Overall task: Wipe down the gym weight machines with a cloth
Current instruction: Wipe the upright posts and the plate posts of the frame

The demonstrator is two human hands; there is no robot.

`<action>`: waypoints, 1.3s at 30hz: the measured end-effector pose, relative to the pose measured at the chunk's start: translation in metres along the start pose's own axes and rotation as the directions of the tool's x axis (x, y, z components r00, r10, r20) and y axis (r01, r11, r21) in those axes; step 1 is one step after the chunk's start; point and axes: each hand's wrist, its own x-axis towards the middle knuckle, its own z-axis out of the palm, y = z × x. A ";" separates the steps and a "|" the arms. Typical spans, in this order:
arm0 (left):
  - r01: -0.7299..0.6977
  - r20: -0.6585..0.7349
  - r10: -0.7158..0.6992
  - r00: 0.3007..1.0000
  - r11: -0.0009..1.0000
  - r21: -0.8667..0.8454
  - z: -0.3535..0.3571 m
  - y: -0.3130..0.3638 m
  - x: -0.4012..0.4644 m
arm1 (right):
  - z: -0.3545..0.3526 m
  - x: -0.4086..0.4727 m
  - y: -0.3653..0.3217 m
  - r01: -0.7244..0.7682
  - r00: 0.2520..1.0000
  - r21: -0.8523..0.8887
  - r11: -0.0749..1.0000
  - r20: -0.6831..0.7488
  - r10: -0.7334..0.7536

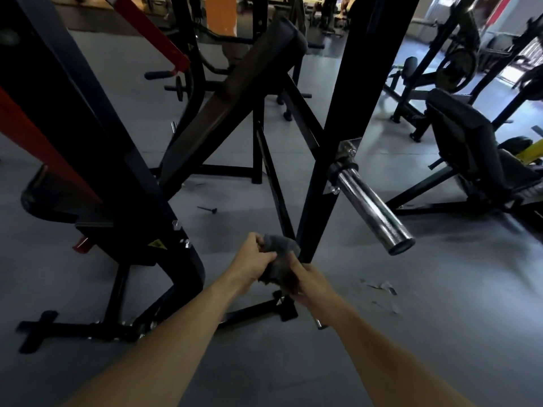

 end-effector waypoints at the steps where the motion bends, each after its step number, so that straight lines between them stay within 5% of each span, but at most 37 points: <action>1: -0.030 -0.002 0.030 1.000 0.999 0.020 0.001 -0.008 0.009 | -0.004 0.010 0.004 -0.035 0.999 0.082 0.996 0.002 0.035; 4: -0.162 0.032 0.163 0.986 0.987 -0.015 0.010 -0.026 0.035 | -0.018 0.042 0.015 -0.111 0.994 0.309 0.945 0.055 0.099; 7: -0.282 0.068 0.291 0.954 0.953 -0.109 0.024 -0.039 0.062 | -0.030 0.070 0.019 -0.059 0.993 0.434 0.899 0.120 0.007; 14: -0.549 -0.045 0.547 0.836 0.828 -0.112 0.062 -0.040 0.105 | -0.068 0.100 0.009 0.401 0.914 0.413 0.818 -0.117 -0.389; 19: -0.775 -0.150 0.761 0.632 0.626 -0.089 0.080 -0.052 0.133 | -0.081 0.135 0.010 0.749 0.642 0.071 0.658 -0.319 -0.697; 23: -0.893 -0.149 0.886 0.439 0.448 0.037 0.085 -0.058 0.150 | -0.080 0.144 0.008 0.847 0.384 -0.202 0.491 -0.406 -0.829; 27: -0.949 -0.196 0.946 0.259 0.287 0.131 0.087 -0.048 0.157 | -0.077 0.141 0.000 0.842 0.135 -0.397 0.366 -0.502 -0.854; 29: -0.945 -0.215 0.953 0.212 0.256 0.204 0.088 -0.034 0.158 | -0.076 0.138 -0.013 0.819 0.107 -0.423 0.388 -0.551 -0.828; 35: -0.900 -0.227 0.938 0.261 0.322 0.293 0.088 0.016 0.169 | -0.066 0.131 -0.054 0.630 0.044 -0.628 0.458 -0.559 -0.828; 39: -0.707 -0.239 0.971 0.032 0.190 0.681 0.091 -0.001 0.179 | -0.058 0.142 -0.051 0.404 -0.153 -0.848 0.345 -0.434 -0.888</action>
